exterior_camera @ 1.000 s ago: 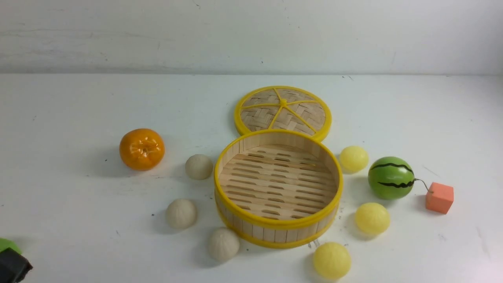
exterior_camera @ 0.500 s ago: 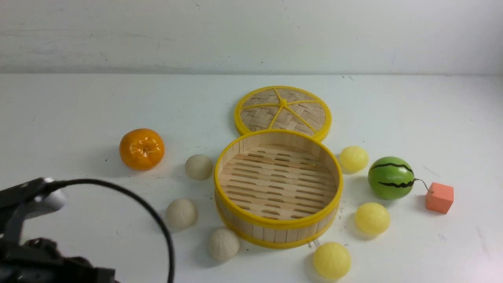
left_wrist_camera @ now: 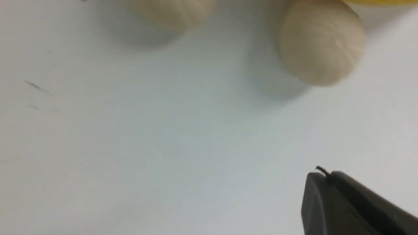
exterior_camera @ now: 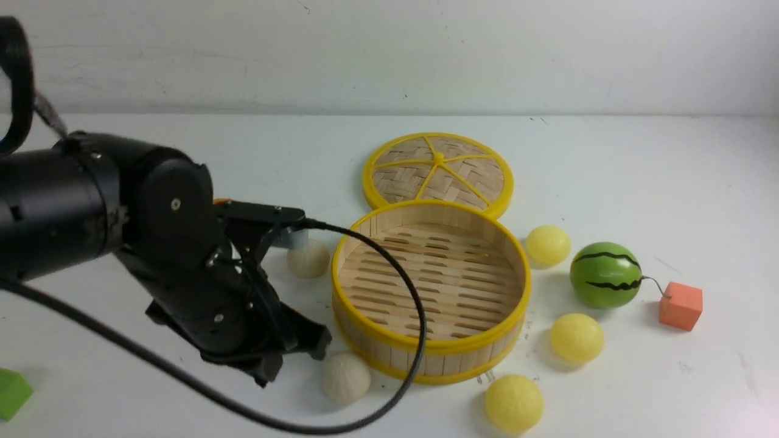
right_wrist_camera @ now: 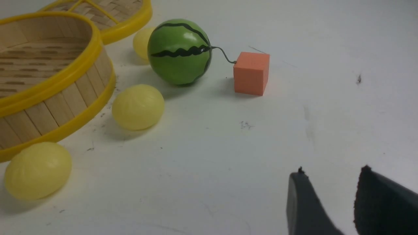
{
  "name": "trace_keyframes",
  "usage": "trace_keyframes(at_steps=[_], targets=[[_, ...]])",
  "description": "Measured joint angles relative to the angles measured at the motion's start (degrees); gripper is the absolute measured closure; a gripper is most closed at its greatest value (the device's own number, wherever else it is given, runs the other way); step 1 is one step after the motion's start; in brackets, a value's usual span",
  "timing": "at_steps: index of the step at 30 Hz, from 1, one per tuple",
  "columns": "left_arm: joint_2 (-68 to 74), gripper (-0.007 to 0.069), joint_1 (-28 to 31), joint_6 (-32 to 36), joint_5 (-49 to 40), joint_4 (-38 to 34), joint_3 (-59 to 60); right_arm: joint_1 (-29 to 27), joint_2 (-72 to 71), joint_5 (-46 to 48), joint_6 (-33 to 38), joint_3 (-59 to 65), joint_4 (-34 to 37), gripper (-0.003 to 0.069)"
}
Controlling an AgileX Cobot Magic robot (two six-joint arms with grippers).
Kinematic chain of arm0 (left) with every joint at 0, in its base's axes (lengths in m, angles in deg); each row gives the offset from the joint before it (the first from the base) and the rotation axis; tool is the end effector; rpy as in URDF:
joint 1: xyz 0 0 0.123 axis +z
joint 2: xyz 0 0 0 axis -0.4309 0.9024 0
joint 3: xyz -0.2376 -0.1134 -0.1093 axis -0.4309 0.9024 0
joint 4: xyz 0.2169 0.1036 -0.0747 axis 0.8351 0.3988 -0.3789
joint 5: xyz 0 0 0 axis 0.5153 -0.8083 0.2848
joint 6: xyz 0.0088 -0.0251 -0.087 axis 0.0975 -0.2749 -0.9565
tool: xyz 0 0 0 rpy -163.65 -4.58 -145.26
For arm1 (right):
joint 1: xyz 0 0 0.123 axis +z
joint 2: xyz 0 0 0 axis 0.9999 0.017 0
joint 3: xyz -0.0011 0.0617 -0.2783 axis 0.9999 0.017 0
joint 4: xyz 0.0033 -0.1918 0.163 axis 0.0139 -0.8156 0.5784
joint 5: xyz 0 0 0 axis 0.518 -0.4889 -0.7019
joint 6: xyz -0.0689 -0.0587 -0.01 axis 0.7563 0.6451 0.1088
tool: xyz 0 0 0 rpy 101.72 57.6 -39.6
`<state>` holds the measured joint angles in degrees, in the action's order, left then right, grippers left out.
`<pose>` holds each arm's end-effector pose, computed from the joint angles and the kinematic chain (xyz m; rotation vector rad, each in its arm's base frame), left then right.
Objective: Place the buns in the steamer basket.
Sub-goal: Use the left arm to grab a steamed stuffed bun
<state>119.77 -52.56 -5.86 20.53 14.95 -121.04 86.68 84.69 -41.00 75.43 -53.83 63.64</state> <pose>0.2722 -0.1429 0.2505 0.3993 2.8040 -0.2093 0.0523 0.0004 0.1727 0.1060 1.8744 0.0619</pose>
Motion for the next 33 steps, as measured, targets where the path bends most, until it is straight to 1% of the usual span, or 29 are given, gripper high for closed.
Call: trace_keyframes(at_steps=[1, 6, 11, 14, 16, 19, 23, 26, 30, 32, 33], targets=[[0.17, 0.0638, 0.20, -0.10, -0.06, 0.38, -0.26, 0.00, 0.00, 0.00, 0.00, 0.00, 0.00, 0.0419], [5.62, 0.0638, 5.38, -0.22, -0.13, 1.97, -6.37, 0.00, 0.00, 0.00, 0.00, 0.00, 0.00, 0.0419], [11.01, 0.0634, 6.06, 1.51, 0.42, 1.67, -10.01, 0.00, 0.00, 0.00, 0.00, 0.00, -0.06, 0.0419], [13.35, 0.0602, 6.06, 1.92, 1.14, 1.10, -11.26, 0.00, 0.00, 0.00, 0.00, 0.00, -0.06, 0.0419], [15.50, 0.0503, 6.06, 2.06, 2.00, 0.98, -12.74, 0.00, 0.00, 0.00, 0.00, 0.00, -0.06, 0.0419], [17.05, 0.0413, 6.06, 2.13, 3.23, 0.90, -13.27, 0.00, 0.00, 0.00, 0.00, 0.00, -0.10, 0.0419], [19.51, 0.0363, 6.06, 2.13, 4.90, 1.19, -13.59, 0.00, 0.00, 0.00, 0.00, 0.00, -0.10, 0.0419], [20.70, 0.0365, 6.06, 2.13, 5.61, 1.54, -13.68, 0.00, 0.00, 0.00, 0.00, 0.00, -0.10, 0.0419], [21.42, 0.0398, 6.06, 2.15, 6.11, 1.71, -13.80, 0.00, 0.00, 0.00, 0.00, 0.00, -0.10, 0.0419], [21.45, 0.0460, 6.06, 2.15, 5.97, 1.73, -13.80, 0.00, 0.00, 0.00, 0.00, 0.00, -0.10, 0.0419], [21.45, 0.0503, 6.06, 2.15, 5.62, 1.78, -13.86, 0.00, 0.00, 0.00, 0.00, 0.00, -0.10, 0.0419]])
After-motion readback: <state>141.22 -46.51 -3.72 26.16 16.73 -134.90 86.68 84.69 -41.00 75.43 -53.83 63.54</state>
